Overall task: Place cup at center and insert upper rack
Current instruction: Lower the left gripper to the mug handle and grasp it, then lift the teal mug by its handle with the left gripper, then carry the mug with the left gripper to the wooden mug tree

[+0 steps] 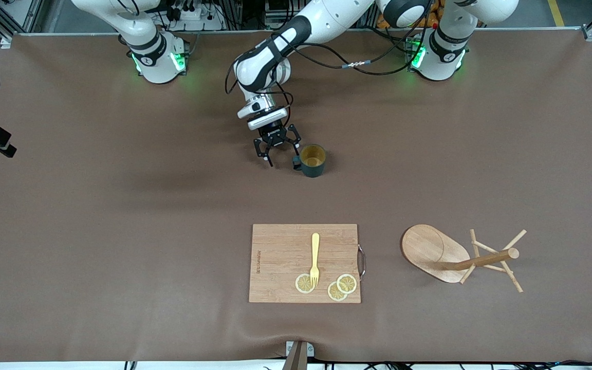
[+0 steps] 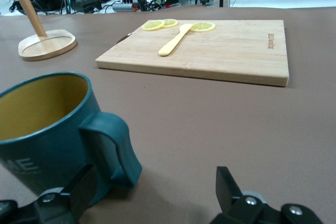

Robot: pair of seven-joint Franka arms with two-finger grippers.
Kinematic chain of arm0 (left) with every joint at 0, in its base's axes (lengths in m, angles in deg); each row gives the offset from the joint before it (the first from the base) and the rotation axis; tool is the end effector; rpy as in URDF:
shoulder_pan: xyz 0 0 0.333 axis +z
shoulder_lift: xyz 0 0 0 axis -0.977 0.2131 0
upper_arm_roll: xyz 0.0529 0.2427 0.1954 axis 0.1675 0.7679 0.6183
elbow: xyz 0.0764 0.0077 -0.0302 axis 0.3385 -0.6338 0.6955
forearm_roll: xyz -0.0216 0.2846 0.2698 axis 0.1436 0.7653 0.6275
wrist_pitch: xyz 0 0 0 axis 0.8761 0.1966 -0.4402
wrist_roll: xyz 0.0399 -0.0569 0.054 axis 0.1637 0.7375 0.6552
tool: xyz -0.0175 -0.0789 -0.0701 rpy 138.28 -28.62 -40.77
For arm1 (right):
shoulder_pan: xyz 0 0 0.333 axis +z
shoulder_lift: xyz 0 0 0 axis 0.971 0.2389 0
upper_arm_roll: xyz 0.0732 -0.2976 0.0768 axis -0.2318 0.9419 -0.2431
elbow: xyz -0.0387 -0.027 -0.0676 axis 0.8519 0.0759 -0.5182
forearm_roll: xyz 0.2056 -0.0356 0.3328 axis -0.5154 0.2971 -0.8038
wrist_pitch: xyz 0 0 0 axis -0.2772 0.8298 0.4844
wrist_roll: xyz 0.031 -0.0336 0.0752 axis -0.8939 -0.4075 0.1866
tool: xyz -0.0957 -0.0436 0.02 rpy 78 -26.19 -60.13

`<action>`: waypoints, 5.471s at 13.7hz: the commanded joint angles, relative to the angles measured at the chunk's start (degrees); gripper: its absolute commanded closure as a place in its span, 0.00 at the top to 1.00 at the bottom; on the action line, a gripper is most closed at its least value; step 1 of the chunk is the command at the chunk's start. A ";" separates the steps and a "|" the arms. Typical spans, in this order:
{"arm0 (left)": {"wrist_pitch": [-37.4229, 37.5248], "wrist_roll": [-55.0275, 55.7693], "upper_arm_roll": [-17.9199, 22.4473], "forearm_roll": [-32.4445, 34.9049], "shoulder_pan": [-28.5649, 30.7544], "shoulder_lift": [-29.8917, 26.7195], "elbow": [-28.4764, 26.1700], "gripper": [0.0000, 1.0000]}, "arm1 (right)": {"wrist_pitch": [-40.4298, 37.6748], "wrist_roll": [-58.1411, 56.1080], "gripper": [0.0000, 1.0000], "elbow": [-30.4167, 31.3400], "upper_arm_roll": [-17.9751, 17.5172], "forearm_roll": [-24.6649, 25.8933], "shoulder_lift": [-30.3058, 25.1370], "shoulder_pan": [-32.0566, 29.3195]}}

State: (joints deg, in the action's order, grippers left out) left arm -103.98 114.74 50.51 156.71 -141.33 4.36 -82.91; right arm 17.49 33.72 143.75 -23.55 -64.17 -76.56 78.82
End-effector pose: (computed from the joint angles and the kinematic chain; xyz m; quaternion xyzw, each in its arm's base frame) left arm 0.2769 -0.6290 0.1127 -0.8512 -0.1237 -0.4922 0.1341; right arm 0.5594 -0.0615 0.6392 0.9968 -0.0524 0.0601 0.0088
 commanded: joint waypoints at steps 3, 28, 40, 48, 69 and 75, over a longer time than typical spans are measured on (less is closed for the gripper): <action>0.64 0.42 0.83 2.65 -0.44 1.57 1.11 1.00 | -2.69 0.65 1.00 -3.40 -0.13 -0.81 0.89 0.08; -0.85 2.00 1.45 7.05 0.44 2.98 1.81 0.00 | -7.62 0.74 1.00 -6.83 0.05 0.33 2.30 -0.71; -3.48 1.30 -0.13 4.24 10.80 -5.18 2.60 0.00 | -7.62 0.83 1.00 -6.92 -0.04 0.41 1.87 -0.45; -5.33 -5.03 -1.54 -1.82 16.43 -8.44 8.05 0.00 | -7.62 0.83 1.00 -6.92 0.05 0.50 1.78 -0.54; -6.30 -22.68 -1.36 -43.46 37.69 -28.48 7.96 0.00 | -8.85 0.83 1.00 -7.18 -0.04 -0.02 1.51 -0.54; -6.39 -31.58 -1.10 -55.69 44.99 -30.86 7.70 0.00 | -9.46 0.83 1.00 -7.18 0.05 -0.11 1.60 -0.54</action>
State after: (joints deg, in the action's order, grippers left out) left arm -109.85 83.95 49.83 103.40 -97.84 -24.92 -73.37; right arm 9.23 33.75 137.73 -23.21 -64.00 -75.22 78.77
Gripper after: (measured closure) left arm 0.947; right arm 0.000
